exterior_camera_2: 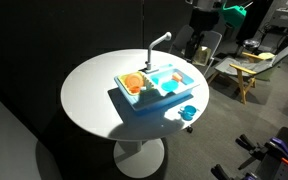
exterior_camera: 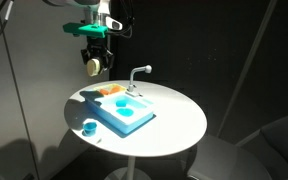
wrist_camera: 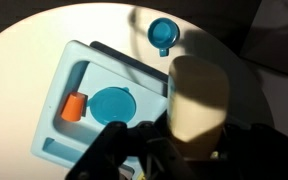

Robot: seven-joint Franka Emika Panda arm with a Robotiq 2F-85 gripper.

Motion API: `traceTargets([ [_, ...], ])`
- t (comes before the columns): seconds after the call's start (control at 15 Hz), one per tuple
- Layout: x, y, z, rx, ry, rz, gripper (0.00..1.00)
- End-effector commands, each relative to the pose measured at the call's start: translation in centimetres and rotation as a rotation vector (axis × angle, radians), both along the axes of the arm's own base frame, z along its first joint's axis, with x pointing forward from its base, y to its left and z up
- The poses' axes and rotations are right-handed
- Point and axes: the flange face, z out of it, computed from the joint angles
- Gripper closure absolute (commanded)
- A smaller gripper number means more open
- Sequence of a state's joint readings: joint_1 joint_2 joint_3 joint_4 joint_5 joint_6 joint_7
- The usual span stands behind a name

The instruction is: Remove the bottle from the sink and put it on the dish rack

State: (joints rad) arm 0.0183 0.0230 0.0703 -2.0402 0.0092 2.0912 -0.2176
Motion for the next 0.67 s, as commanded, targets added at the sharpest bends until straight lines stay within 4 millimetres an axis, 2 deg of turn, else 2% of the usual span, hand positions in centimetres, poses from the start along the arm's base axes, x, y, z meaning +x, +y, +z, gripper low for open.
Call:
traceTargets([
  [0.0, -0.1, -0.3, 2.2, 0.008, -0.004, -0.023, 0.95],
  [0.53, 1.2, -1.4, 2.7, 0.012, -0.024, -0.040, 0.95],
  [0.6, 0.4, -1.0, 2.2, 0.001, -0.027, -0.018, 0.79],
])
